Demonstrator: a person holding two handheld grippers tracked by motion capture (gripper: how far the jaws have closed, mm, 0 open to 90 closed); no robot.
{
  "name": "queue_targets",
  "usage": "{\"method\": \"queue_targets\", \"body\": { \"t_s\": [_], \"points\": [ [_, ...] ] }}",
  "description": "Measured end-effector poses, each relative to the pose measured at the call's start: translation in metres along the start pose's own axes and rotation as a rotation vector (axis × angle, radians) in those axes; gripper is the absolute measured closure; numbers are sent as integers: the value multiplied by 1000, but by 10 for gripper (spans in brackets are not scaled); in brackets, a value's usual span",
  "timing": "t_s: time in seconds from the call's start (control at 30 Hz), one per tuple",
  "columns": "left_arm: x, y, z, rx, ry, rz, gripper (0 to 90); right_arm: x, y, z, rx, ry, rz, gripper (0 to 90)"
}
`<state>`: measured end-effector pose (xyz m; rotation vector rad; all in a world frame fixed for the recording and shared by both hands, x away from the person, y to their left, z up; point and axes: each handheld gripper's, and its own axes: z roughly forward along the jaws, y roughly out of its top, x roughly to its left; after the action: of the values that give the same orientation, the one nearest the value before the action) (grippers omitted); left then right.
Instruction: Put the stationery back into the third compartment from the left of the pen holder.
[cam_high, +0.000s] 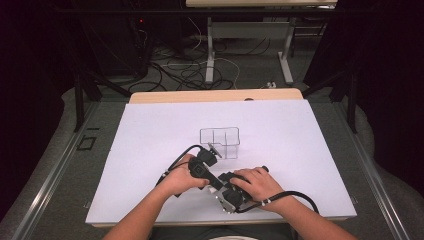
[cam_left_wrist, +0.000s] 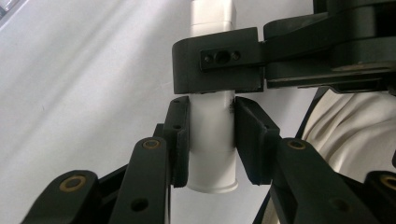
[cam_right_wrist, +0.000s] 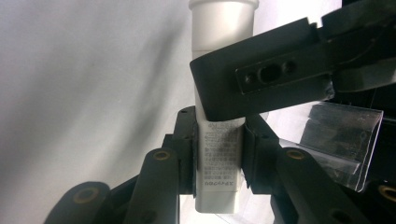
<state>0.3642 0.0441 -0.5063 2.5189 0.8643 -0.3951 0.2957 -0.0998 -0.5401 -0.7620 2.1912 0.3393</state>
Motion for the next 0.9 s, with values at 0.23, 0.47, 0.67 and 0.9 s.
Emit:
{"method": "queue_targets", "body": {
  "t_s": [0.23, 0.47, 0.67, 0.9],
  "points": [
    [1, -2, 0, -21, -3, -9, 673, 0, 0, 1, 5, 1, 10, 703],
    [8, -7, -8, -81, -30, -15, 623, -1, -4, 2, 4, -5, 25, 703],
    [15, -16, -19, -163, -27, -44, 546, 1, -8, 4, 8, 6, 42, 703],
    [27, -28, -25, -225, 30, -74, 496, 1, -13, 0, 20, -15, 90, 703]
  ]
}}
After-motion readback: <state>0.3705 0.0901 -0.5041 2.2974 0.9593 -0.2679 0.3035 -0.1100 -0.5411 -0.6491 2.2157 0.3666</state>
